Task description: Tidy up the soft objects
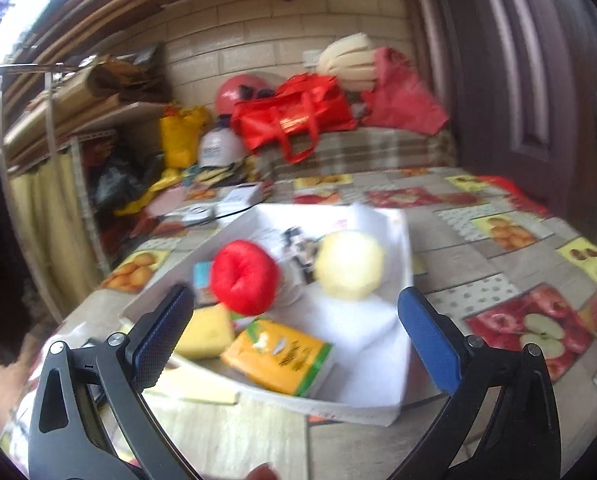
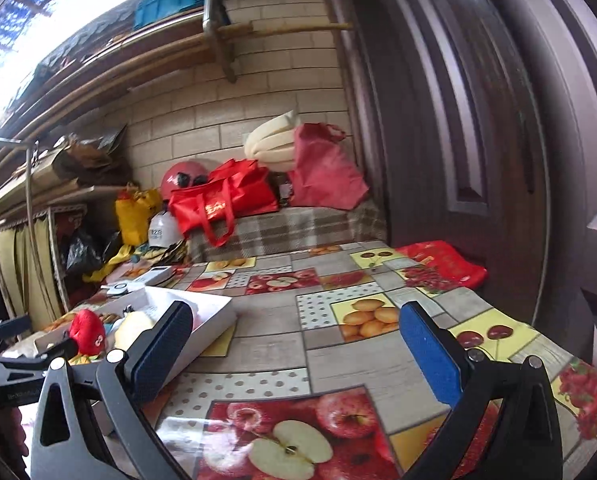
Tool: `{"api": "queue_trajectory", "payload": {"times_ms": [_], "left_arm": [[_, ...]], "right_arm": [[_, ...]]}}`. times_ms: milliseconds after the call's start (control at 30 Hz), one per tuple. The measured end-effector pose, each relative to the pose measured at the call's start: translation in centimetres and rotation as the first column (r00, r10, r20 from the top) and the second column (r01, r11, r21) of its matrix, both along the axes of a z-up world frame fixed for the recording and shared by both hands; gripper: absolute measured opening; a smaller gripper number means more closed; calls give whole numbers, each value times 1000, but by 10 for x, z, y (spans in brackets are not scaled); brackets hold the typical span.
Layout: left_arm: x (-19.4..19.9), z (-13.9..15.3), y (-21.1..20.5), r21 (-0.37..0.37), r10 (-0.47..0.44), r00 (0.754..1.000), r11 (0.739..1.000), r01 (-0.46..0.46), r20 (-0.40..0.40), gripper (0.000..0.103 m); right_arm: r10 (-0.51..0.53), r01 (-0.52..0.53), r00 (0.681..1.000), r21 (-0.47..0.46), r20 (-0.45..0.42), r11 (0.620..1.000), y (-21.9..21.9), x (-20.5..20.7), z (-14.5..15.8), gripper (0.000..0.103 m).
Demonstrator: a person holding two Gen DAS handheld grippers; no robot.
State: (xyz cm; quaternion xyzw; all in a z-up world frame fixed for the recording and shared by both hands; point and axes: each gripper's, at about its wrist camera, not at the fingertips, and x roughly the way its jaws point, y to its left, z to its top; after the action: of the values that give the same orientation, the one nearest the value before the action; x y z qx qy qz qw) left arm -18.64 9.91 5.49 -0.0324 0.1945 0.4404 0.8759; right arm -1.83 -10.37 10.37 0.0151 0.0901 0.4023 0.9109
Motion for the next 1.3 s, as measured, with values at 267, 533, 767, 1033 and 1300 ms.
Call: {"api": "queue_trajectory", "payload": {"times_ms": [267,533,767,1033,1300], "left_arm": [[-2,-5,0,-51,-31,1000,998,31,-3,103],[3,-7,-5,-57,-44,999,997,43,-6,103],[24,-12,1,-110,-95,994,990,90,-45,103],[20,-13,4,-114,-54,998,992,48,-42,103],[18,-12,4,-106,-50,998,993,46,-32,103]], "right_arm": [[127,-133,990,-114,-63,984,20,2,-8,103],[55,-54,998,-79,10,995,8,-10,-8,103],[-52,49,997,-44,-65,998,-7,3,-7,103],[-51,44,995,-75,-91,996,-3,7,-9,103],[-47,40,995,-74,-90,996,-4,7,-9,103]]}}
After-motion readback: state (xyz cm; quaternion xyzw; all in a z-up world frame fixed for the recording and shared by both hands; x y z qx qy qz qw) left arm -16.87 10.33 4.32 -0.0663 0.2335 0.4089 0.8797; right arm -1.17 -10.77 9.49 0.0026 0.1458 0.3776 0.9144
